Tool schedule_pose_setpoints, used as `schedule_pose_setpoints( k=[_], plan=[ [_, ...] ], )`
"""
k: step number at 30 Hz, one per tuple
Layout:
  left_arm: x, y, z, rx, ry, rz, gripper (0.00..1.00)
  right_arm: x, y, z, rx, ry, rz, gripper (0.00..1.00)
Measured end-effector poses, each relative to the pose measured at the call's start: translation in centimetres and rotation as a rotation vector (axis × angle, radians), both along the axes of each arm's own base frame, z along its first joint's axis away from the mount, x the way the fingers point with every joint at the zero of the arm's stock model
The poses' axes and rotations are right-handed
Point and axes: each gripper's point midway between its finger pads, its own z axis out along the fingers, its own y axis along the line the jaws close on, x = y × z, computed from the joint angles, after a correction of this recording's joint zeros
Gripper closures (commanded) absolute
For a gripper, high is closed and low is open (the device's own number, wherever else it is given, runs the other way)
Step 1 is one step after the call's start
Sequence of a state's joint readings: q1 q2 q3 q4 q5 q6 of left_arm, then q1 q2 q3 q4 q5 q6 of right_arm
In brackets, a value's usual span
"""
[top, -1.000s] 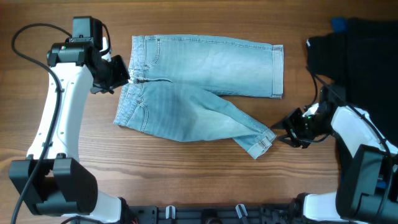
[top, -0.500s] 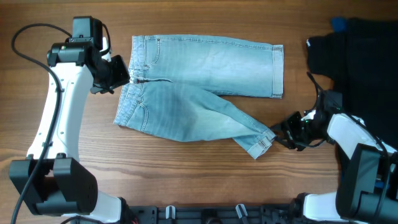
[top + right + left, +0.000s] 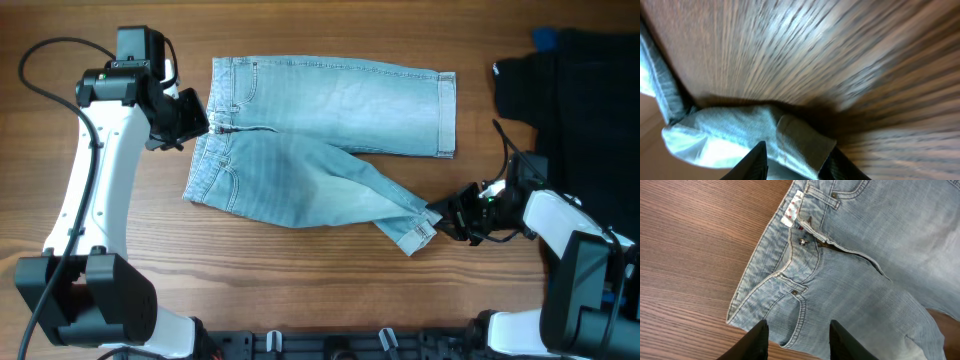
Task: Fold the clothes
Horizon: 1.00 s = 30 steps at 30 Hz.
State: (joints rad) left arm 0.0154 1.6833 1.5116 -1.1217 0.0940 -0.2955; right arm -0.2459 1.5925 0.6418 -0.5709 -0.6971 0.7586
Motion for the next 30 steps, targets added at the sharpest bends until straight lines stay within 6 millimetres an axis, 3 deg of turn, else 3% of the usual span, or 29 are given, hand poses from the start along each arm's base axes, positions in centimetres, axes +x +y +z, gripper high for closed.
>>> schedule_pose_setpoints(
  k=[1, 2, 3, 7, 11, 14, 17, 21, 23, 27, 30],
  plan=[
    [0.0, 0.0, 0.0, 0.0, 0.0, 0.0, 0.61, 0.0, 0.2, 0.2, 0.014, -0.006, 0.003, 0.73],
    [0.0, 0.0, 0.0, 0.0, 0.0, 0.0, 0.61, 0.1, 0.3, 0.2, 0.019, -0.012, 0.009, 0.93],
    [0.0, 0.0, 0.0, 0.0, 0.0, 0.0, 0.61, 0.1, 0.3, 0.2, 0.017, -0.02, 0.016, 0.96],
    [0.0, 0.0, 0.0, 0.0, 0.0, 0.001, 0.61, 0.8, -0.1, 0.1, -0.01, -0.069, 0.036, 0.96],
    [0.0, 0.0, 0.0, -0.001, -0.001, 0.002, 0.61, 3.5, -1.3, 0.2, -0.105, -0.231, 0.085, 0.96],
    [0.0, 0.0, 0.0, -0.001, 0.0, 0.002, 0.61, 6.1, -4.1, 1.0, -0.278, -0.285, 0.11, 0.96],
    [0.0, 0.0, 0.0, -0.001, 0.002, 0.002, 0.61, 7.4, -7.7, 1.5, -0.5, -0.276, 0.14, 0.96],
    [-0.4, 0.0, -0.3, -0.001, 0.016, 0.002, 0.56, 9.5, -10.9, 2.7, -0.695, -0.338, 0.18, 0.96],
    [-0.8, 0.0, -1.0, -0.001, 0.038, 0.002, 0.5, 9.4, -10.6, 2.7, -0.693, -0.348, 0.226, 0.65],
    [-1.3, 0.0, -2.2, -0.003, 0.066, 0.005, 0.43, 7.6, -7.6, 3.9, -0.504, -0.293, 0.281, 0.58],
    [-1.2, 0.0, -2.2, -0.002, 0.064, 0.005, 0.41, 6.9, -6.9, 4.1, -0.452, -0.266, 0.278, 0.59]
  ],
)
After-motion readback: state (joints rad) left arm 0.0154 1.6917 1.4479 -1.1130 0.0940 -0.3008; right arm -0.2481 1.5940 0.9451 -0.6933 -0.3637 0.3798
